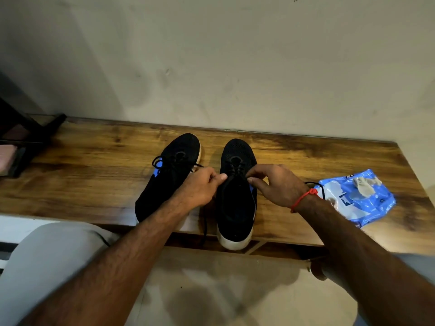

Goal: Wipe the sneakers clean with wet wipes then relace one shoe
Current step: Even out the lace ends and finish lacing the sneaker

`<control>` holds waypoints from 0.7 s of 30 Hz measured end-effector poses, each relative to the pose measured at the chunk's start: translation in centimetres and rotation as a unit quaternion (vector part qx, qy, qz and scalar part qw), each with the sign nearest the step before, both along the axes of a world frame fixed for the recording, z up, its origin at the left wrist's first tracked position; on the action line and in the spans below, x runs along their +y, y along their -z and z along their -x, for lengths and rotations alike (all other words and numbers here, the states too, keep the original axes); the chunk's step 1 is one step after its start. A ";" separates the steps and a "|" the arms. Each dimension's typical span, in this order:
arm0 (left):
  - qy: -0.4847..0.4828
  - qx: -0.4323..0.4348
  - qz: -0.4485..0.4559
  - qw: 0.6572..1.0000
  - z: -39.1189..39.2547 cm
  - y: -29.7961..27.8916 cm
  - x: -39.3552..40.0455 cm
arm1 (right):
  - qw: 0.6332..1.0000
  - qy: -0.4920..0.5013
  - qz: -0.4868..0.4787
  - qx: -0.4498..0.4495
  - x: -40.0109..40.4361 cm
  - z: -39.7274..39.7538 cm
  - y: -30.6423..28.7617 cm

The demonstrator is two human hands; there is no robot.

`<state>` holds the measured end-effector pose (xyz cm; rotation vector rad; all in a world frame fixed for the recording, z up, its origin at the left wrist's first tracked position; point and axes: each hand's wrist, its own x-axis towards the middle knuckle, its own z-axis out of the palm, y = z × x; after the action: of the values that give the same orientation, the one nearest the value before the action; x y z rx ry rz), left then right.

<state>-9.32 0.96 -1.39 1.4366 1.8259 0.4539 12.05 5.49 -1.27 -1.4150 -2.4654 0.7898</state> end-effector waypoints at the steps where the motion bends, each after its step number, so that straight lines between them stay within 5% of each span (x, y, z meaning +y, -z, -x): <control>1: -0.008 0.004 -0.015 1.000 -0.2 0.0 0.0 | 1.000 0.002 0.002 0.001 0.1 0.1 0.0; 8: -0.038 0.009 -0.047 0.998 0.2 0.0 0.1 | 1.000 0.019 0.000 -0.018 0.4 0.0 0.9; 12: -0.029 -0.012 -0.051 0.998 0.4 -0.3 0.0 | 0.991 0.042 0.085 0.090 0.2 -0.5 0.6; 17: -0.039 -0.128 -0.017 0.991 0.2 -2.1 0.1 | 0.956 0.037 0.265 0.119 0.0 0.1 -1.2; 21: -0.054 -0.319 0.072 0.943 -0.3 -4.8 -0.2 | 0.929 0.065 0.314 0.183 0.3 0.6 -4.0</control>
<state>-9.04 0.79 3.38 0.9390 1.3748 0.7268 11.47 5.81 2.75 -1.4096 -1.8863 1.7353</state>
